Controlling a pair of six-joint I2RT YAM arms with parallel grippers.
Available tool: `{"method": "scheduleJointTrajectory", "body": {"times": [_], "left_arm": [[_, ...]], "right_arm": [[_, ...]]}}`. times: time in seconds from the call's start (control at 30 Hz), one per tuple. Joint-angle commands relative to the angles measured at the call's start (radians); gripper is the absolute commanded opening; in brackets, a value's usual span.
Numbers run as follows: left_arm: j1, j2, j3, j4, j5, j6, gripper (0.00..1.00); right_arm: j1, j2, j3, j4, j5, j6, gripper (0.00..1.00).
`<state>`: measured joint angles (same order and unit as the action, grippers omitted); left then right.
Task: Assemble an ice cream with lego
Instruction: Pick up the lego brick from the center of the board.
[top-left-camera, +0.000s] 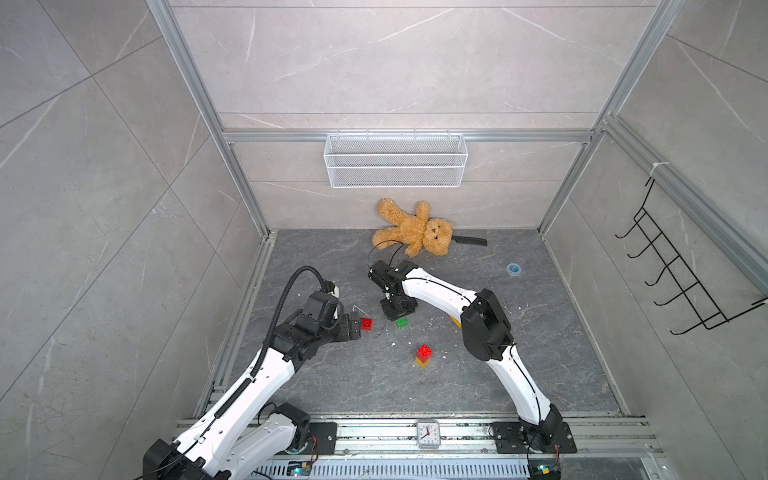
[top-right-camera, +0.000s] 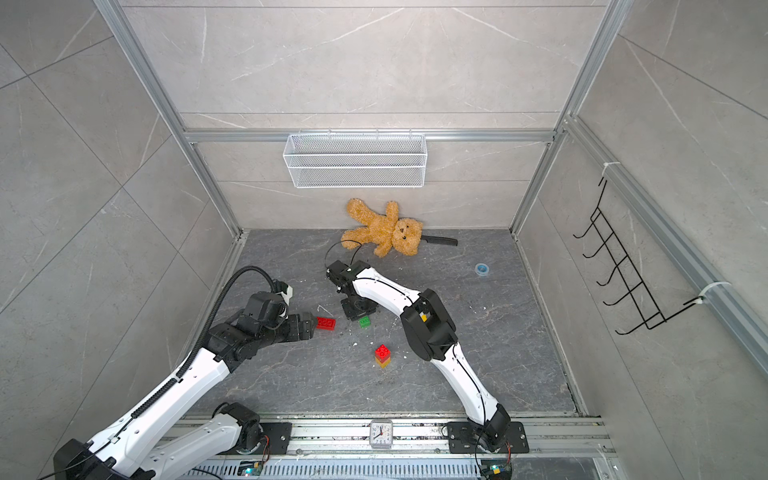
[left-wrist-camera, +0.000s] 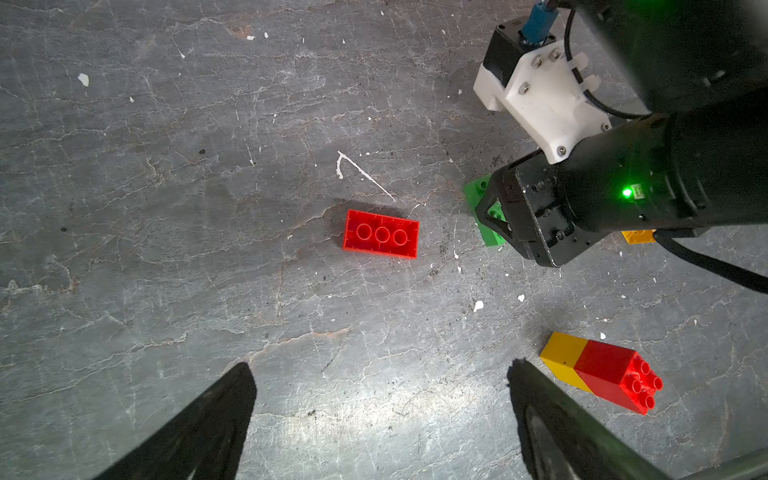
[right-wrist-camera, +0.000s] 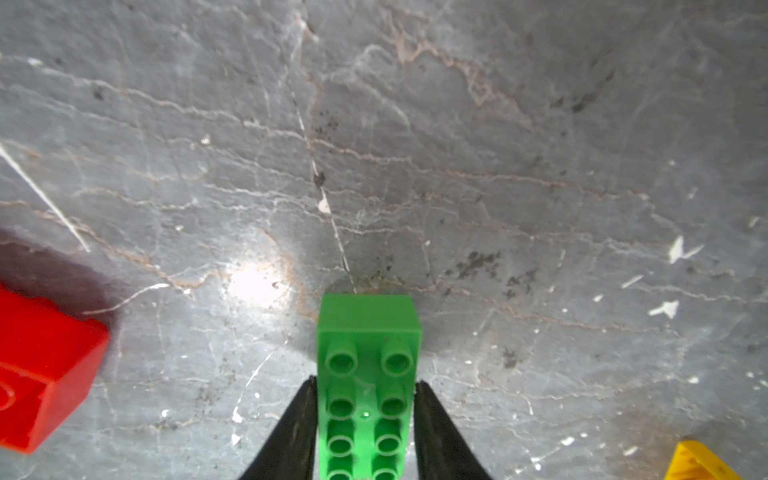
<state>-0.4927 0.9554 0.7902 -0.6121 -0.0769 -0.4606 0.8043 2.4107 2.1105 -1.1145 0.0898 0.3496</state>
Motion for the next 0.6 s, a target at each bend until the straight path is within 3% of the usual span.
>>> {"method": "scheduleJointTrajectory", "body": {"times": [0.0,0.3,0.57], "left_arm": [[0.003,-0.012,0.006,-0.011,-0.011,-0.001,0.97],[0.004,-0.01,0.013,-0.018,-0.011,0.003,0.97],[0.003,-0.001,0.001,0.011,0.01,0.001,0.97]], "right_arm": [[0.008,-0.01,-0.025,-0.022,0.0,-0.006,0.4],[0.01,-0.011,-0.011,-0.026,0.035,-0.005,0.33],[0.011,-0.129,0.002,-0.087,0.003,-0.08,0.24]]}}
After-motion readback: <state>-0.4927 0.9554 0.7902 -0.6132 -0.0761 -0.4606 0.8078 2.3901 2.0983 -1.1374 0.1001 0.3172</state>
